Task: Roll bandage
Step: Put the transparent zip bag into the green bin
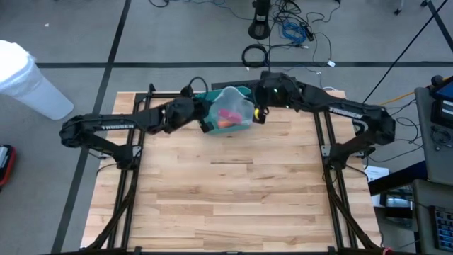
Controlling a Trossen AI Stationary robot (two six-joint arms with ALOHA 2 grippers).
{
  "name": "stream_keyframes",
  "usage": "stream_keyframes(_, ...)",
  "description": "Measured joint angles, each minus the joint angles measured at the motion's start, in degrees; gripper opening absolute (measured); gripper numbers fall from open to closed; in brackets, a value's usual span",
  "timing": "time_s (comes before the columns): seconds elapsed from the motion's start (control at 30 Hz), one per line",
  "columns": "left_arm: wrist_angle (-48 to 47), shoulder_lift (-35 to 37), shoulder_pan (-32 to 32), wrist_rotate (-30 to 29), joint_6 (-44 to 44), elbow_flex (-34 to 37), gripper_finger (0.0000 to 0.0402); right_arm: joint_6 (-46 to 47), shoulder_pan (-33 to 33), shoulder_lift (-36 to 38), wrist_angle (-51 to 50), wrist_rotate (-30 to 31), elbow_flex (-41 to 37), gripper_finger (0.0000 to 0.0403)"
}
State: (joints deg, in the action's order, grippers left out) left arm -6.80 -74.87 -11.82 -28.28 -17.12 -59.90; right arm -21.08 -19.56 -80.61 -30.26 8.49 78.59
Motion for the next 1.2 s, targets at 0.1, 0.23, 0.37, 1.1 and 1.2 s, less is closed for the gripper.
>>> stream_keyframes(0.1,-0.28,-0.02,-3.18,1.77,-0.10,0.00,0.0000,-2.31,-2.90,-2.61,3.02,-3.12,0.02,0.0006)
stream_keyframes(0.23,-0.29,-0.02,-6.79,3.57,-0.12,0.00,0.0000,-4.40,-5.79,-5.42,4.15,-4.50,0.02,0.0006)
stream_keyframes(0.37,-1.57,-0.40,-9.29,9.56,1.47,0.00,0.0000,-5.89,-7.61,-6.14,3.86,-4.64,0.02,0.0006)
stream_keyframes(1.1,-4.87,2.51,-7.97,16.80,6.87,-0.35,0.0000,-0.55,-5.70,-5.89,-3.51,-9.52,1.70,0.0014)
stream_keyframes(1.2,-7.39,2.84,-7.81,18.54,7.88,-0.35,0.0000,0.56,-5.41,-5.89,-7.51,-9.52,3.57,0.0014)
